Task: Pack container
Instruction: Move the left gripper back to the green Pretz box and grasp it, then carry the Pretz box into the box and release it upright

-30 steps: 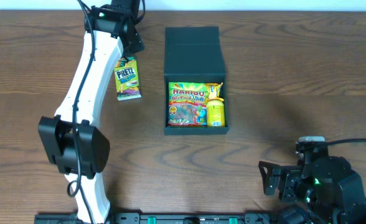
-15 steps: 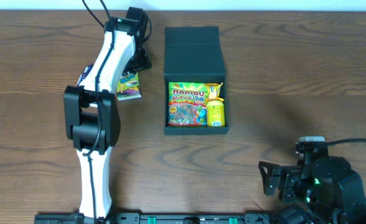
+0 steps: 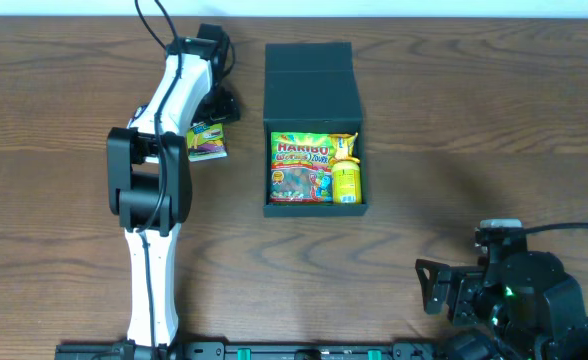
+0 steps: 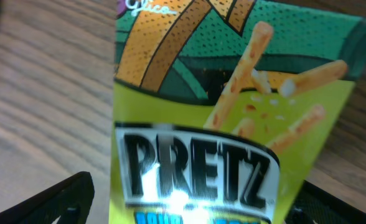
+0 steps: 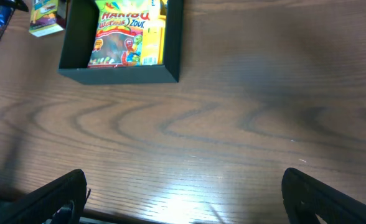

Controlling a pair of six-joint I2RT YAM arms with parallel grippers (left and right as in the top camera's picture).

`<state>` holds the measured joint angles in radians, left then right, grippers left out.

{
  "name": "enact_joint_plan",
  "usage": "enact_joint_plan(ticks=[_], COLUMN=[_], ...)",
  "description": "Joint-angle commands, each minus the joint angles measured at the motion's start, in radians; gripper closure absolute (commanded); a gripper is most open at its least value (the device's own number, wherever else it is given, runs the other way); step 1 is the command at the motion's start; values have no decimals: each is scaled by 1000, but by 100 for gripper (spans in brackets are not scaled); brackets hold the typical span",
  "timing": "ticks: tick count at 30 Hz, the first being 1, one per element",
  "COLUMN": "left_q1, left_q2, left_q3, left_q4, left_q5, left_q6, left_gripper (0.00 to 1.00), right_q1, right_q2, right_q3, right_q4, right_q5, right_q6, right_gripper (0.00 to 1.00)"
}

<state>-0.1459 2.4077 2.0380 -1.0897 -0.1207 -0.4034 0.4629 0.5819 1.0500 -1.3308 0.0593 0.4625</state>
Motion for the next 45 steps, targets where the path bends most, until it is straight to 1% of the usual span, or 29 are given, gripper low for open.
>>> enact_joint_plan(ticks=[1, 2, 5, 6, 9, 11, 16, 22, 27, 30, 32, 38, 39, 41, 43, 45], left_q1=[21, 24, 24, 24, 24, 24, 24, 21, -1, -36, -74, -223, -246, -293, -340, -382], left_q2=[24, 25, 25, 25, 25, 25, 21, -27, -127, -185, -220, -298, -303, -304, -303, -302], left_q3=[-7, -7, -7, -7, -8, -7, -6, 14, 15, 15, 15, 15, 15, 15, 11, 11], left_q4=[6, 8, 13, 15, 16, 16, -12, -63, -81, -90, -92, -117, -129, -154, -171, -177], left_q5=[65, 70, 69, 69, 69, 69, 68, 62, 62, 62, 62, 71, 72, 94, 122, 121], left_q6=[64, 68, 68, 68, 68, 68, 68, 66, 59, 59, 53, -44, -57, -73, -84, -103], left_gripper=[2, 0, 17, 19, 23, 23, 30, 31, 31, 31, 31, 32, 32, 35, 35, 36], right_q1=[-5, -5, -5, -5, -5, -5, -5, -5, -5, -5, -5, -5, -5, -5, -5, -5], right_q2=[-1, -1, -1, -1, -1, -1, -1, -1, -1, -1, -1, -1, -1, -1, -1, -1], right_q3=[10, 10, 10, 10, 10, 9, 10, 10, 10, 9, 9, 10, 10, 9, 10, 9], right_q4=[-1, -1, -1, -1, -1, -1, -1, -1, -1, -1, -1, -1, -1, -1, -1, -1], right_q5=[3, 3, 3, 3, 3, 3, 3, 3, 3, 3, 3, 3, 3, 3, 3, 3], right_q6=[-11, -11, -11, -11, -11, -11, -11, -11, -11, -11, -11, -11, -11, -11, -11, -11], right_gripper=[1, 1, 1, 1, 1, 1, 1, 1, 1, 1, 1, 1, 1, 1, 1, 1])
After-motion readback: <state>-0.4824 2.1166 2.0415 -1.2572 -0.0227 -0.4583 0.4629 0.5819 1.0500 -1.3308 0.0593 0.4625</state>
